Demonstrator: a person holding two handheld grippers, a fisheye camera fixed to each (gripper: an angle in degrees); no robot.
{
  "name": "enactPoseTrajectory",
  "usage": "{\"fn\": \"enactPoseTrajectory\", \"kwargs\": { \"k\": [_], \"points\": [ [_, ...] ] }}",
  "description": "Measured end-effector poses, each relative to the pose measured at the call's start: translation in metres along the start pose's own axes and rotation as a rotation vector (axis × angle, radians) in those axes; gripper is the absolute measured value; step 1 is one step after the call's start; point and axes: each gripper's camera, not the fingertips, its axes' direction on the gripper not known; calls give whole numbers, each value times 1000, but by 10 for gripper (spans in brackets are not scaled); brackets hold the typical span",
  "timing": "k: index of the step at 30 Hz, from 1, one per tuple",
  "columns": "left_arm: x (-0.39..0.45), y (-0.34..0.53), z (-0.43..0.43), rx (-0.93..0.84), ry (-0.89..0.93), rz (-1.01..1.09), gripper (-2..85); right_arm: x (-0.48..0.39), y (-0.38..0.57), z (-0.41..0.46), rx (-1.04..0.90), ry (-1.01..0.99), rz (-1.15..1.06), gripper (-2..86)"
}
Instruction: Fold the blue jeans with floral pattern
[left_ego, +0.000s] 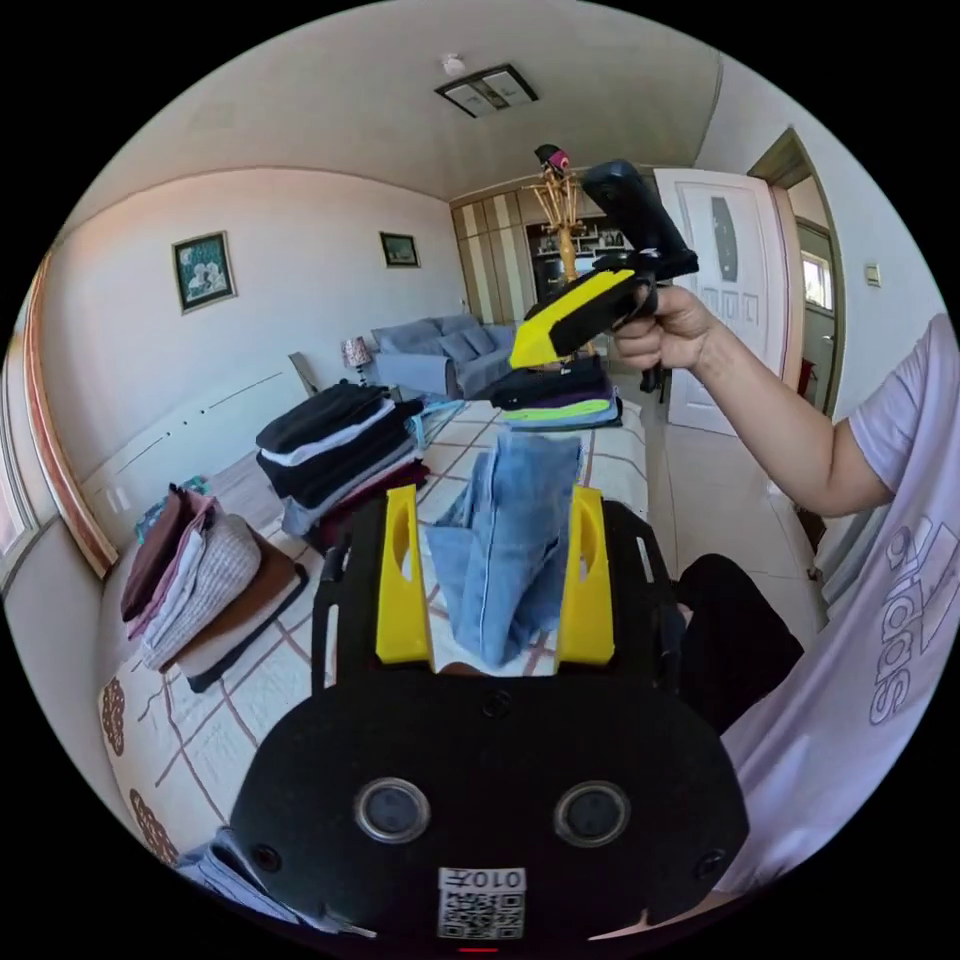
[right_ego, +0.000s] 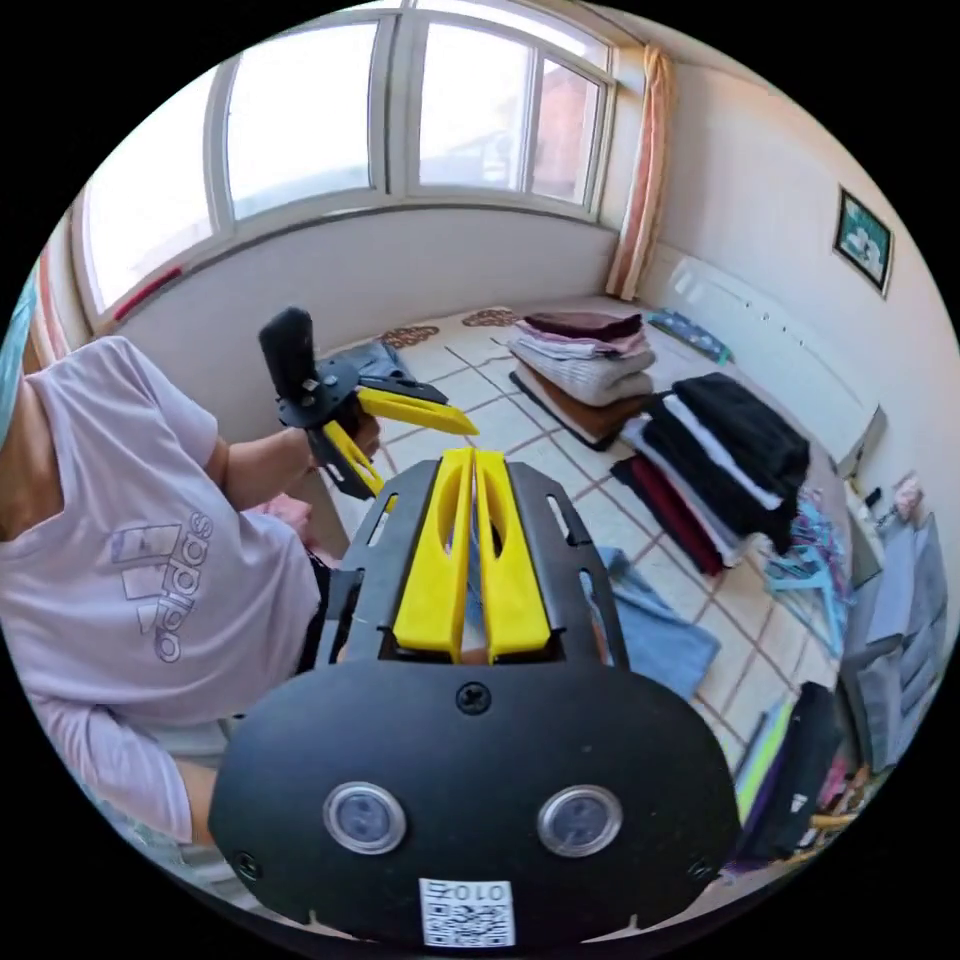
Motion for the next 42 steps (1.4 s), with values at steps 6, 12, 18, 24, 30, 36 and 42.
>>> {"fn": "enactPoseTrajectory", "kwargs": {
  "k": [6, 12, 18, 24, 30, 36, 42],
  "points": [
    [-4, 80, 23, -207, 96, -86, 208, 8, 106, 32, 219, -36, 355, 17],
    [6, 96, 45, -228, 131, -43, 202, -15, 219, 25, 329, -4, 676, 25],
    [-4, 74, 93, -193, 84, -77, 156, -52, 256, 14, 317, 132, 787, 25],
    [-49, 78, 70, -129, 105, -176, 69, -59, 263, 16, 370, 132, 861, 25],
    [-195, 190, -29, 116, 270, -752, 54, -53, 231, 42, 315, 224, 843, 30],
    [-260, 358, -85, 124, 200, -1235, 105, -35, 175, 91, 193, 250, 734, 51],
    [-266, 423, -100, 3, 181, -1265, 129, 4, 98, 157, -43, 358, 554, 107]
  ]
}}
